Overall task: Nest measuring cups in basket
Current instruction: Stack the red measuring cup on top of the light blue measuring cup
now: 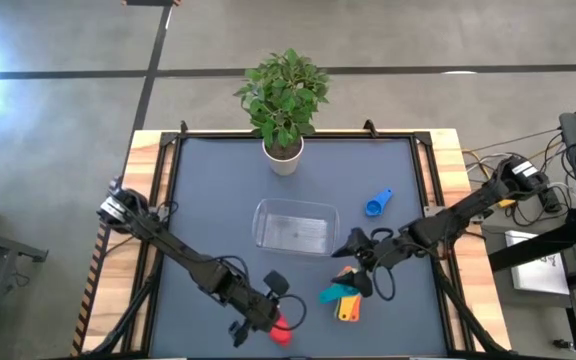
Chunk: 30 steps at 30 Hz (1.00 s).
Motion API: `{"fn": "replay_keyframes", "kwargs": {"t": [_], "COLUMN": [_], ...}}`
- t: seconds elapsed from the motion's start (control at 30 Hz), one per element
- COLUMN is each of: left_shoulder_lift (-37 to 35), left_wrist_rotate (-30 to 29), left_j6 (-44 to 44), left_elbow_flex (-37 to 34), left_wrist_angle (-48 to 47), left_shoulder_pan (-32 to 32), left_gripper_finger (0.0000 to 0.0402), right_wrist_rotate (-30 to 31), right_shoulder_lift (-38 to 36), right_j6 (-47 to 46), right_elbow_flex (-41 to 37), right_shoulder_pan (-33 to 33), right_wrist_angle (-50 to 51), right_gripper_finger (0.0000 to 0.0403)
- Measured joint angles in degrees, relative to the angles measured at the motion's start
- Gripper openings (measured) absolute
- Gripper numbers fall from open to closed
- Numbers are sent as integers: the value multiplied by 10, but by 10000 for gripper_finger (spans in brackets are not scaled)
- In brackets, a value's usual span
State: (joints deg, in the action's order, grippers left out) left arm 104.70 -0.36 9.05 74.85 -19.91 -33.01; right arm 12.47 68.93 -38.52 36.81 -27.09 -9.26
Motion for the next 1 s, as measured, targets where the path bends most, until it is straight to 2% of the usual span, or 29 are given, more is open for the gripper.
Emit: {"fn": "replay_keyframes", "kwargs": {"t": [0.2,0.33,0.7,1.0], "left_shoulder_lift": [36,76,208,229], "left_wrist_rotate": [15,37,40,43], "left_j6": [38,73,148,169], "left_elbow_flex": [3,33,190,218], "left_wrist_angle": [27,26,-155,-171], "left_shoulder_pan": [-1,-5,-9,1], "left_gripper_finger": [231,277,286,272], "right_wrist_rotate": [0,0,11,13], "right_shoulder_lift": [1,1,-2,-2], "right_j6": [8,21,46,70], "right_elbow_flex": [24,39,61,61], "right_shoulder_pan": [0,0,0,0], "right_wrist_angle": [2,3,18,18], "right_gripper_finger": [379,379,379,380]}}
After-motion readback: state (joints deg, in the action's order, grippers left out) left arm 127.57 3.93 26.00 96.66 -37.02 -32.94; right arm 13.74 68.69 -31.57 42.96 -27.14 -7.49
